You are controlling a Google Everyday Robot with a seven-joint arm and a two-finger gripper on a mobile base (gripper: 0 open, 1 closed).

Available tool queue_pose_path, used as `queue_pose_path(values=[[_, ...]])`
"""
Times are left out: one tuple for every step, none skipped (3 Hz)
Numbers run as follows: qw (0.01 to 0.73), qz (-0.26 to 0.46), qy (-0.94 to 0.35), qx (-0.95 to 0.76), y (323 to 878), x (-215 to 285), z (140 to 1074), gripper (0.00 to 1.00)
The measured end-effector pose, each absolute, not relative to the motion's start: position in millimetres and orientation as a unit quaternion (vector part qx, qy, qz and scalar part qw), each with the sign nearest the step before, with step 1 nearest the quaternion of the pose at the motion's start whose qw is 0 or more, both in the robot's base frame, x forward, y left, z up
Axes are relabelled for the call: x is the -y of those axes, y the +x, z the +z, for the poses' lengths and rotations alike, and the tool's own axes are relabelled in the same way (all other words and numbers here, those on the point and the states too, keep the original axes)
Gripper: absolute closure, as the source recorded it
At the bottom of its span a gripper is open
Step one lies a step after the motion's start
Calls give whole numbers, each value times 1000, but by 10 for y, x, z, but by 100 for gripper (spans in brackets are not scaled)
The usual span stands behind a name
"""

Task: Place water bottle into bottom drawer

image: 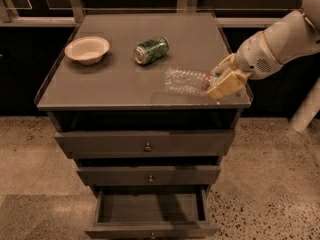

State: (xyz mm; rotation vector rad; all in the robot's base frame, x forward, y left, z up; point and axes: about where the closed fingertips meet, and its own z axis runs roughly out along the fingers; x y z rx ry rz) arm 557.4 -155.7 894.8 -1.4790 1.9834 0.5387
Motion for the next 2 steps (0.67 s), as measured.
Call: queue_pose_path(values=[[302, 211, -552, -748, 5358, 1546, 8809, 100], [314, 224, -542, -746, 5047, 1490, 8677, 100]])
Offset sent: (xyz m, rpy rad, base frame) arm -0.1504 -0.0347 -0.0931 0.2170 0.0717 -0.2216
